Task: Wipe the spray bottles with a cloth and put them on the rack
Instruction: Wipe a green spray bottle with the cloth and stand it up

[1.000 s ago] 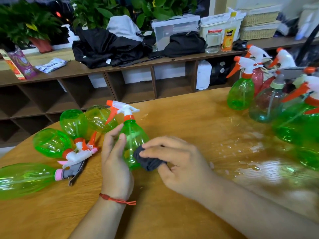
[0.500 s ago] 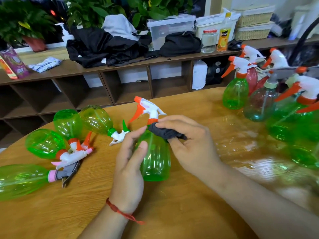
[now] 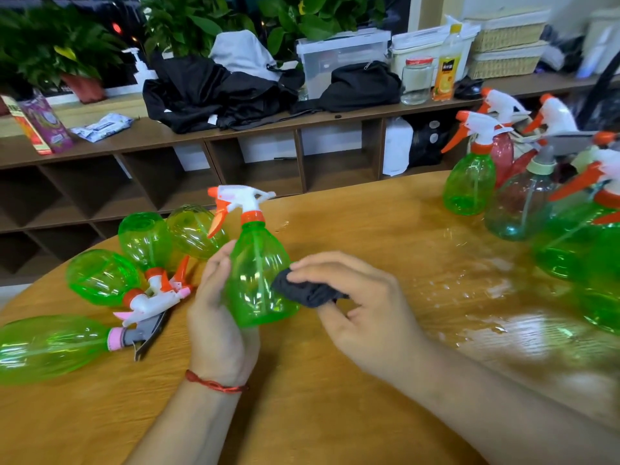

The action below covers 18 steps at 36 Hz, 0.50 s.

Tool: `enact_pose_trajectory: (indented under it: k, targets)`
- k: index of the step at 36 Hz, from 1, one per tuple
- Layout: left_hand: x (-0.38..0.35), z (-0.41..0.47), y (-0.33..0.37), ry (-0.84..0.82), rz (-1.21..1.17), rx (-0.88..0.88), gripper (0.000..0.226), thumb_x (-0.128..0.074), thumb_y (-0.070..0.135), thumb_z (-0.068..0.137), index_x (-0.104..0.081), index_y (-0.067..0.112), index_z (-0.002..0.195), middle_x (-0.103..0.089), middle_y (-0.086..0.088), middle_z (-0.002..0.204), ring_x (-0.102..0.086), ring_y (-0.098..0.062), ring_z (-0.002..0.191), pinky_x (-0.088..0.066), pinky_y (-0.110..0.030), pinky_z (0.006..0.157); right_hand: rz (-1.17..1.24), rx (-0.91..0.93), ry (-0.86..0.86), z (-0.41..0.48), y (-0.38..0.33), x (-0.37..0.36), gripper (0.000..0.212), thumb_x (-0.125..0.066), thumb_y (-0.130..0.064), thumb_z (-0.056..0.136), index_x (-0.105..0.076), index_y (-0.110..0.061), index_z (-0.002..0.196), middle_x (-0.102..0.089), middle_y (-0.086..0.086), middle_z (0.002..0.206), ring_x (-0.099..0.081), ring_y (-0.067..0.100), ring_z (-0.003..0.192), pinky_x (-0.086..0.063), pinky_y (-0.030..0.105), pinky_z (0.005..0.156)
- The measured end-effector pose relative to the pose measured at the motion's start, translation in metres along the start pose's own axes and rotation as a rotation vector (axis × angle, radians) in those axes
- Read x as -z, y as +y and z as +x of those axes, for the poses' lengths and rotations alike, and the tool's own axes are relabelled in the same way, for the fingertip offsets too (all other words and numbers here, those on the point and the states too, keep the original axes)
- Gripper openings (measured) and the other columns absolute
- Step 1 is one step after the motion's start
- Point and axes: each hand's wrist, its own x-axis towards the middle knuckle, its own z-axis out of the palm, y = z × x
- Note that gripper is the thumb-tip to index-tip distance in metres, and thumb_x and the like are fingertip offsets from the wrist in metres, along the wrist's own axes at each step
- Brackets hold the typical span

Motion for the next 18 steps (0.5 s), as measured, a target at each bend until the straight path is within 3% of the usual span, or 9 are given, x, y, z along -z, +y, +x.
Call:
enact_pose_trajectory:
  k: [3,5,7,8,10,12,15,18]
  targets:
    - [0.004,0.001,-0.002,0.000,0.073,-0.030,0.042,-0.067,0.042,0.104,-0.066,0.024,0.142,-0.062,-0.015,0.149,-0.055,-0.042,0.142,-0.037,-0.068,0.121,0.068,-0.045,0.043,0.000,0.007,0.000,0.047,-0.067,0.025,0.077,-0.078,-0.006,0.110,-0.073,0.001,0.121,-0.070,0.015,0.116,-0.054,0.030,0.099]
    - [-0.001,-0.003,-0.005,0.014,0.143,-0.069,0.046,-0.068,0.051,0.100,-0.066,0.029,0.140,-0.062,-0.017,0.147,-0.055,-0.046,0.139,-0.037,-0.072,0.118,0.069,-0.044,0.058,-0.001,0.006,-0.003,0.046,-0.068,0.025,0.078,-0.079,-0.005,0.111,-0.072,0.003,0.122,-0.070,0.015,0.116,-0.055,0.031,0.098]
    - [-0.011,-0.011,-0.010,0.008,0.033,0.032,0.037,-0.059,0.061,0.101,-0.067,0.044,0.133,-0.061,-0.015,0.145,-0.057,-0.048,0.133,-0.042,-0.072,0.112,0.067,-0.047,0.078,-0.002,0.006,-0.005,0.045,-0.069,0.023,0.078,-0.080,-0.006,0.111,-0.073,0.003,0.122,-0.071,0.015,0.115,-0.056,0.031,0.097]
    - [-0.016,-0.011,-0.006,0.015,0.045,-0.006,0.031,-0.052,0.056,0.105,-0.066,0.047,0.130,-0.062,-0.014,0.144,-0.058,-0.047,0.131,-0.045,-0.070,0.109,0.067,-0.050,0.092,-0.002,0.007,-0.004,0.045,-0.069,0.023,0.078,-0.080,-0.007,0.111,-0.073,0.002,0.122,-0.071,0.015,0.115,-0.057,0.031,0.096]
    - [-0.029,-0.017,0.006,0.078,0.132,-0.123,0.027,-0.047,0.037,0.112,-0.070,0.033,0.127,-0.068,-0.016,0.133,-0.064,-0.040,0.120,-0.053,-0.056,0.101,0.071,-0.066,0.107,-0.001,0.008,-0.003,0.045,-0.070,0.023,0.079,-0.081,-0.007,0.111,-0.073,0.002,0.121,-0.072,0.015,0.114,-0.058,0.033,0.094]
    - [-0.035,-0.023,0.008,0.013,0.116,-0.147,0.029,-0.051,0.032,0.113,-0.069,0.016,0.128,-0.071,-0.017,0.126,-0.068,-0.033,0.113,-0.054,-0.048,0.095,0.068,-0.071,0.124,0.000,0.009,-0.002,0.045,-0.069,0.023,0.080,-0.080,-0.007,0.111,-0.073,0.002,0.121,-0.071,0.016,0.115,-0.059,0.036,0.094]
    - [-0.040,-0.030,0.004,-0.095,0.189,-0.163,0.040,-0.064,0.042,0.102,-0.066,0.021,0.135,-0.066,-0.012,0.141,-0.062,-0.031,0.133,-0.044,-0.060,0.115,0.063,-0.085,0.140,0.001,0.009,0.000,0.047,-0.069,0.023,0.082,-0.080,-0.009,0.115,-0.073,0.001,0.123,-0.070,0.019,0.118,-0.060,0.041,0.093]
    - [-0.041,-0.030,0.001,-0.130,0.252,-0.176,0.041,-0.071,0.033,0.101,-0.063,0.026,0.140,-0.065,0.001,0.144,-0.059,-0.019,0.138,-0.042,-0.059,0.119,0.071,-0.107,0.136,0.003,0.010,0.002,0.047,-0.069,0.022,0.084,-0.079,-0.010,0.116,-0.072,-0.001,0.123,-0.070,0.020,0.119,-0.060,0.045,0.093]
